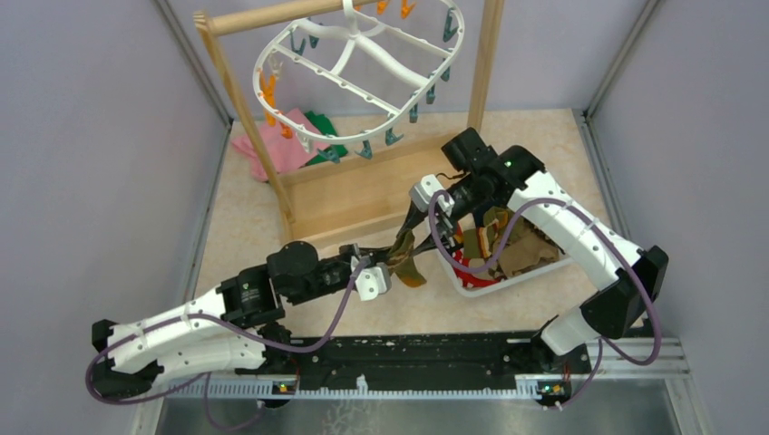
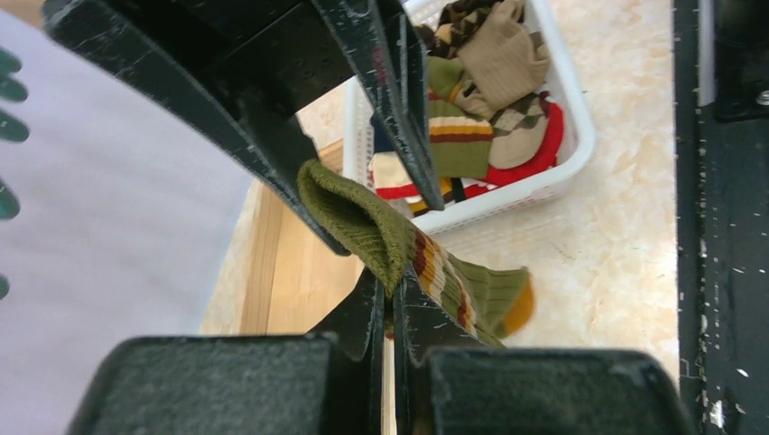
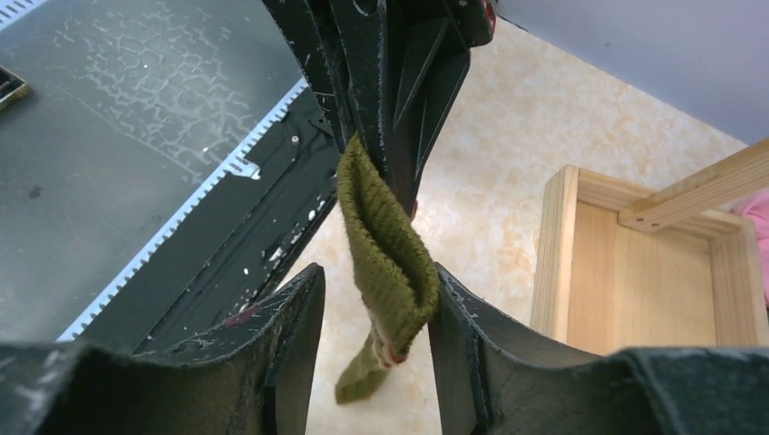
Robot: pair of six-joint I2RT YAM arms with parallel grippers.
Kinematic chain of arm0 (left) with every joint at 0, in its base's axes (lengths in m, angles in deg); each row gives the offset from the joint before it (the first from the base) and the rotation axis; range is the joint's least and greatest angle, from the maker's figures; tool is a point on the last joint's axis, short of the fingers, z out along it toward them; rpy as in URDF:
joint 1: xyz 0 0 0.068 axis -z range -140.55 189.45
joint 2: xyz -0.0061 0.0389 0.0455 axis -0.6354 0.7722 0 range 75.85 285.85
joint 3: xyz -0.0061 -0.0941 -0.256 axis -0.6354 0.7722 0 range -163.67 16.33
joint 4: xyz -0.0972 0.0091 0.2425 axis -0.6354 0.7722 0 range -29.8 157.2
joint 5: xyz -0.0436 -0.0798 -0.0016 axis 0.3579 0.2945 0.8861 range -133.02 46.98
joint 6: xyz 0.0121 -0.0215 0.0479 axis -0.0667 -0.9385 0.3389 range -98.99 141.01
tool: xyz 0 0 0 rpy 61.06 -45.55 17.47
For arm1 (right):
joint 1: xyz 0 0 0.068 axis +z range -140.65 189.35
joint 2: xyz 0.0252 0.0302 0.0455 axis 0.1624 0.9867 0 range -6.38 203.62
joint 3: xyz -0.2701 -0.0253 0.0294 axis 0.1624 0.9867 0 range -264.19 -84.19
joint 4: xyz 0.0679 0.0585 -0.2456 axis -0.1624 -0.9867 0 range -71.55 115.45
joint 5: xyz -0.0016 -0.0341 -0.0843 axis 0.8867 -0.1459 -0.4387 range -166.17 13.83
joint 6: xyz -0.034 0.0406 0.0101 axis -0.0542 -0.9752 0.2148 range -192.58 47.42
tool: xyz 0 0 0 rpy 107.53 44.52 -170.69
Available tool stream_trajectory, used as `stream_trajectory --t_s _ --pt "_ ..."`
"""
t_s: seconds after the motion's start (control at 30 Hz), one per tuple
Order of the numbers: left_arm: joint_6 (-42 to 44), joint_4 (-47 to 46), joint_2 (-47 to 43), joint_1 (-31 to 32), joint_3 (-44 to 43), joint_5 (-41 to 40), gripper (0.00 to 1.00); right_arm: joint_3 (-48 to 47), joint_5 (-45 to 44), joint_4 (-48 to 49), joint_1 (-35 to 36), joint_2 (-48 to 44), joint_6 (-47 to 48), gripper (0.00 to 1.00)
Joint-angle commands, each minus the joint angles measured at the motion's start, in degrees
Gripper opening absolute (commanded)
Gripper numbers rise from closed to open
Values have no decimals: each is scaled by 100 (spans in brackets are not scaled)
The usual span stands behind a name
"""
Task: Clip the socks to the hanger
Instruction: Pick up the sock from the bin.
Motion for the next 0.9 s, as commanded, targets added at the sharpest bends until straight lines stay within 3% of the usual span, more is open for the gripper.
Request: stream_trajectory --t_s 0.0,0.33,0.5,0.67,0.87 --pt "-225 -622 -141 31 180 -657 0 14 -121 389 48 -255 -291 43" --pt "-430 -1002 -239 31 522 -863 2 124 -96 791 -5 -256 -660 18" --pt "-667 -1398 -477 31 846 -657 25 329 -155 1050 -127 -354 -862 0" --pt "-961 -2118 -866 22 1519 -145 42 392 -314 1001 -272 -500 -674 0" --pt "-1235 -3755 -1300 14 2481 -400 61 445 -362 954 -288 -516 -529 0"
